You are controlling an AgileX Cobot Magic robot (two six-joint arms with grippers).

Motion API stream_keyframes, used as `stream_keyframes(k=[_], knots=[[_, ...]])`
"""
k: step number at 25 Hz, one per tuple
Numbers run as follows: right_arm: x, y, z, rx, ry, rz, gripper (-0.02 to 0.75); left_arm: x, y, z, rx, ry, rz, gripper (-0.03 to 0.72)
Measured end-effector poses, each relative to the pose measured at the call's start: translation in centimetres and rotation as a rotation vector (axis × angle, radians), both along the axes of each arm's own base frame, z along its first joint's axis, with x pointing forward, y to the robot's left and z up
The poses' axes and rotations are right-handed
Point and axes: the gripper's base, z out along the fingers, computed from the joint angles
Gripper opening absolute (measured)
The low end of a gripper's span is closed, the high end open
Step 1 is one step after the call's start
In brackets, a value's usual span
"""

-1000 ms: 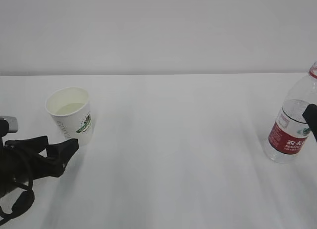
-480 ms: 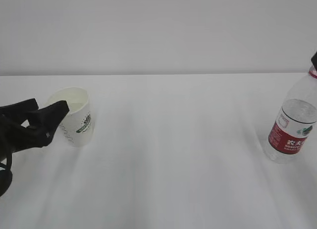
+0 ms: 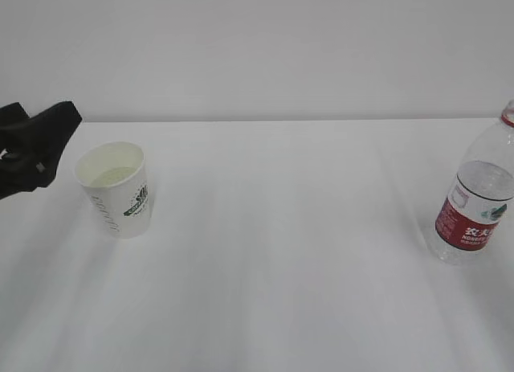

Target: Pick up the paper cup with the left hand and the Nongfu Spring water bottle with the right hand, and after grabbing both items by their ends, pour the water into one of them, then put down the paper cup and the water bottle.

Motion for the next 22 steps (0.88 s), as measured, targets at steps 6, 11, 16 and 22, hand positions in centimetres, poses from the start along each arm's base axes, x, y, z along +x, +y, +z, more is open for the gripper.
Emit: stream_keyframes(k=[6, 11, 16, 22], knots=[[0.2, -0.2, 1.6, 0.017, 0.013, -0.017, 0.593, 0.5, -0.2, 1.6, -0.005, -0.011, 0.000, 0.589], [-0.6, -0.4, 3.2, 0.006, 0.014, -0.042, 0.593, 1.4, -0.5, 2.9, 0.002, 0.006, 0.000, 0.589], [-2.0, -0.6, 5.0, -0.001, 0.006, -0.070, 0.593, 1.9, -0.7, 4.4, 0.014, 0.037, 0.000, 0.589], [-4.2, -1.0, 7.3, -0.007, -0.003, -0.111, 0.593, 0.9, -0.5, 6.2, 0.044, 0.054, -0.016, 0.589]])
